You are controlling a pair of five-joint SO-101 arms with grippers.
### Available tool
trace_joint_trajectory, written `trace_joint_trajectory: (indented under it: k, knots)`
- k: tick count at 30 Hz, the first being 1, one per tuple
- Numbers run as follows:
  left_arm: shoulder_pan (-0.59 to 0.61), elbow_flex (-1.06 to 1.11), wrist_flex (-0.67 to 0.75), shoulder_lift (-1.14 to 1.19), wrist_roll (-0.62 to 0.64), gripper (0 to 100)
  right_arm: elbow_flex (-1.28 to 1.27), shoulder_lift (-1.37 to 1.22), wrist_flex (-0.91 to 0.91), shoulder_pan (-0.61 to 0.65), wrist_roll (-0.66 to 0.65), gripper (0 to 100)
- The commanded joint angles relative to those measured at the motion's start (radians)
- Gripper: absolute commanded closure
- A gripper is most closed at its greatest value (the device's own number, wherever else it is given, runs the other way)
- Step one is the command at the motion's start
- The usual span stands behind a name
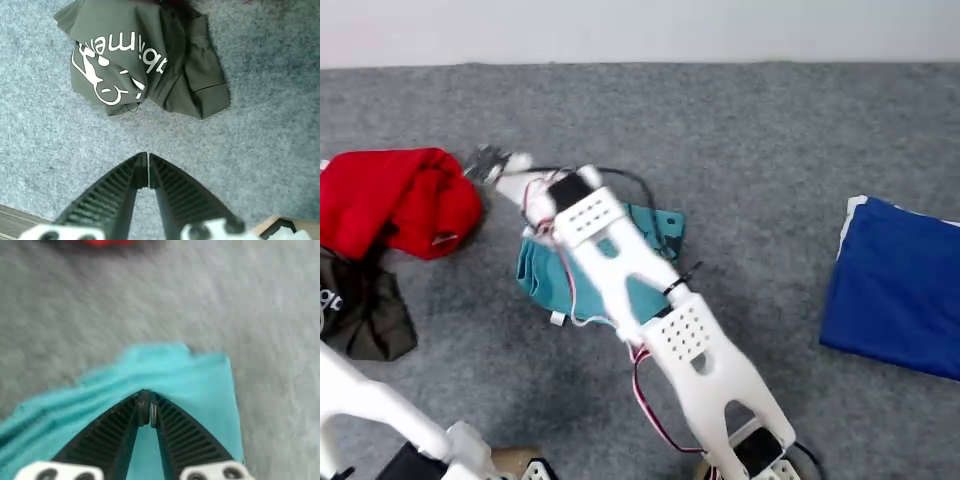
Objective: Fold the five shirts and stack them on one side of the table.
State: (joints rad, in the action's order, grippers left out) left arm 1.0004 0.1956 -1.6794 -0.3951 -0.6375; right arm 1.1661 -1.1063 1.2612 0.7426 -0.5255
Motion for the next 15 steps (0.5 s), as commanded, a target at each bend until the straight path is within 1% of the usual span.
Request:
trace_joint_trajectory:
  k: [1,4,9,15]
  knots:
    - [0.005,-0.005,0.012,-0.035,0.003,98,0.014,0.05,-0.039,0.015,-0.011,98.9]
    - [0.006,-0.005,0.012,-0.035,0.002,98,0.049,0.113,0.05,0.002,0.017,98.9]
    - [0.0,-0.005,0.017,-0.035,0.003,98,0.135,0.186,0.291,-0.007,0.02,98.7]
    - [0.0,-0.005,0.018,-0.035,0.005,98,0.187,0.197,0.53,0.01,0.023,98.7]
